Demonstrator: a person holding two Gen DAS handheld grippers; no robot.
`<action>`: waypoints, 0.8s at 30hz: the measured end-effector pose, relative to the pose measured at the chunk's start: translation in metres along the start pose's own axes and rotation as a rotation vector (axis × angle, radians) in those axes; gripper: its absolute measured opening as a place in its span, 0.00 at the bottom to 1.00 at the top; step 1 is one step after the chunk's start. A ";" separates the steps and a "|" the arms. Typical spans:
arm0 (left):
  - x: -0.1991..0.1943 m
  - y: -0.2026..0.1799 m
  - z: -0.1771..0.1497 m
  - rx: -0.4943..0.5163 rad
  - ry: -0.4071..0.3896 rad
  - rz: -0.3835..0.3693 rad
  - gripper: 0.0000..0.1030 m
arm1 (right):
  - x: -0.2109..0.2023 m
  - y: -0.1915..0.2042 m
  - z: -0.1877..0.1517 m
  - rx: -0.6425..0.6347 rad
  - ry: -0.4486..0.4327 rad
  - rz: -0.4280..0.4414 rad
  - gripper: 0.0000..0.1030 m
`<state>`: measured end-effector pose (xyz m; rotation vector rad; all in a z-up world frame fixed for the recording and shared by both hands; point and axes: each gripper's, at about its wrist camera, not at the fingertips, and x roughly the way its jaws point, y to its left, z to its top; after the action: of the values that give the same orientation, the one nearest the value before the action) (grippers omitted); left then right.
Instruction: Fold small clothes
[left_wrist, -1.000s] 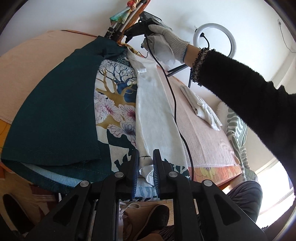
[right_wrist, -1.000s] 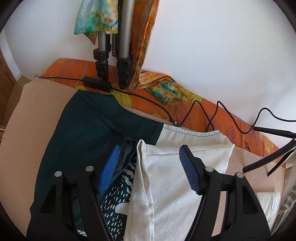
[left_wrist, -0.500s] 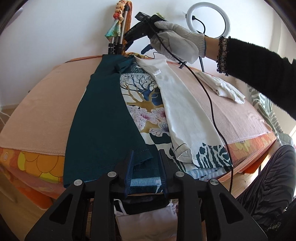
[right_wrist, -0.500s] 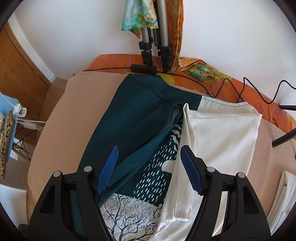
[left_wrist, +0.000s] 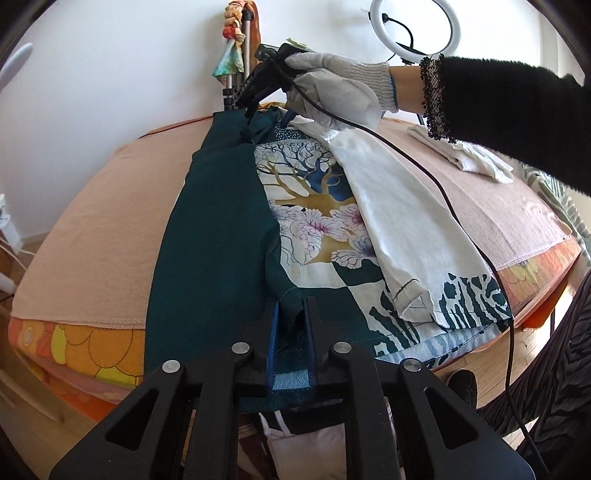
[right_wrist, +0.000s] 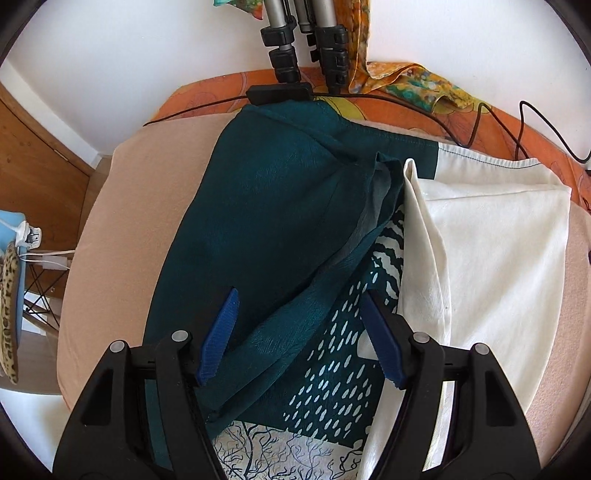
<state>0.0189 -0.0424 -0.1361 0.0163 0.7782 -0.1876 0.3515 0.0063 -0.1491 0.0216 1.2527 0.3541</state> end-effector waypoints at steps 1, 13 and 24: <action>-0.001 0.003 0.000 -0.015 -0.004 -0.012 0.06 | 0.000 0.001 0.000 -0.004 -0.004 -0.015 0.62; -0.021 0.003 0.004 -0.046 -0.051 -0.102 0.02 | -0.010 0.001 0.004 -0.023 -0.046 -0.151 0.04; -0.017 -0.010 -0.003 0.006 0.028 -0.208 0.03 | -0.018 -0.017 0.001 -0.009 -0.038 -0.200 0.04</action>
<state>0.0025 -0.0494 -0.1257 -0.0565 0.8071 -0.3881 0.3515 -0.0150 -0.1358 -0.1036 1.2036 0.1856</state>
